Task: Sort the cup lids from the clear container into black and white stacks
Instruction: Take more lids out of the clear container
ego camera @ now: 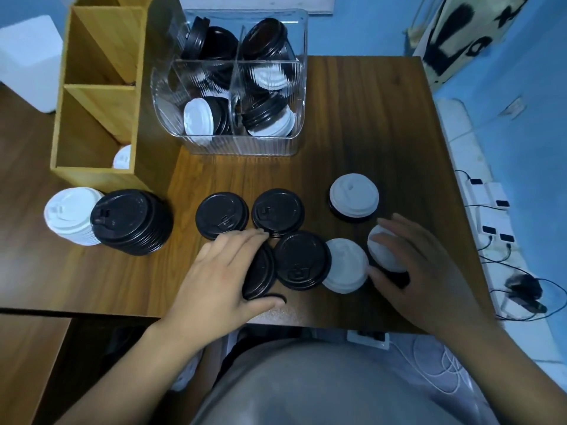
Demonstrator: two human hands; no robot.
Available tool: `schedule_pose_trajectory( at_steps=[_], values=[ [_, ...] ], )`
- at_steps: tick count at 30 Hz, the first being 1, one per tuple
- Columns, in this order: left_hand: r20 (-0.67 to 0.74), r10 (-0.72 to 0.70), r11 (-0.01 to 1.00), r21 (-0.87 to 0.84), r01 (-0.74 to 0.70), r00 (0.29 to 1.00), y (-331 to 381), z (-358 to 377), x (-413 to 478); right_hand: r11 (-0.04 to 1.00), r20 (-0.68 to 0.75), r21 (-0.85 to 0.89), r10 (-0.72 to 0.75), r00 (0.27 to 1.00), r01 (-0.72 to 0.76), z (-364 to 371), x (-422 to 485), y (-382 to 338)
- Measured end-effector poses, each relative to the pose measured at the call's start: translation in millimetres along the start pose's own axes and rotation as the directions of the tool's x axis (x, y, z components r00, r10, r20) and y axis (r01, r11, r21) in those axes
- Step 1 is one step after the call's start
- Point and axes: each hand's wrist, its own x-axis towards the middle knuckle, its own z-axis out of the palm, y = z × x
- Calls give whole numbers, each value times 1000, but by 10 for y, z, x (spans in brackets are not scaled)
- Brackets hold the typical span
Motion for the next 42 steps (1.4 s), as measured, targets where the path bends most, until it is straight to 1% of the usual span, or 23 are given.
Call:
schedule_pose_trajectory(
  at_steps=[3,5,7,9,11,16,18,20,22,24,26,27,29,31,33,35,37,42],
  values=[
    [-9,-2,998,-66,1,1000,-37,21,-56,989,76,35,-147,986,145,116,139,-260],
    [-25,-7,994,-112,4,1000,-73,16,-90,969,160,61,-245,956,238,196,239,-399],
    [-50,-37,989,-144,29,998,-120,-8,-140,953,231,70,-302,925,293,245,340,-485],
    [-65,-85,984,-163,73,994,-180,-29,-208,945,265,82,-326,908,315,266,431,-540],
    [-69,-115,981,-167,102,991,-240,-28,-272,940,270,73,-340,901,333,264,488,-587],
    [-52,-150,971,-196,137,987,-349,-34,-365,920,227,-51,-369,901,389,271,457,-747],
    [-44,-139,968,-217,126,989,-374,-43,-399,914,266,-104,-354,896,392,315,429,-813],
    [-50,-135,963,-242,119,990,-395,-54,-433,909,317,-122,-346,883,399,334,438,-848],
    [-56,-140,959,-257,122,989,-412,-58,-463,901,352,-73,-378,856,427,301,486,-841],
    [-59,-156,954,-268,135,986,-420,-46,-486,884,417,-5,-423,804,467,269,552,-803],
    [-69,-180,951,-267,155,981,-413,-24,-489,874,495,27,-432,754,484,267,613,-763],
    [-76,-191,951,-260,165,979,-401,-10,-483,874,515,29,-428,742,484,276,639,-744],
    [-95,-213,952,-242,185,972,-365,18,-465,879,507,16,-417,754,476,268,685,-722],
    [-116,-238,953,-220,209,964,-311,44,-436,896,435,2,-400,807,443,216,720,-720],
    [-139,-254,955,-194,226,957,-236,76,-393,924,340,12,-363,868,382,165,749,-760],
    [-144,-265,954,-181,238,953,-143,108,-340,949,278,40,-311,909,313,185,759,-877],
    [-147,-279,951,-181,252,949,-65,135,-298,959,265,59,-281,922,276,283,752,-1020],
    [-139,-287,948,-183,261,948,-47,148,-296,974,295,75,-226,928,213,502,745,-1189]
  ],
)
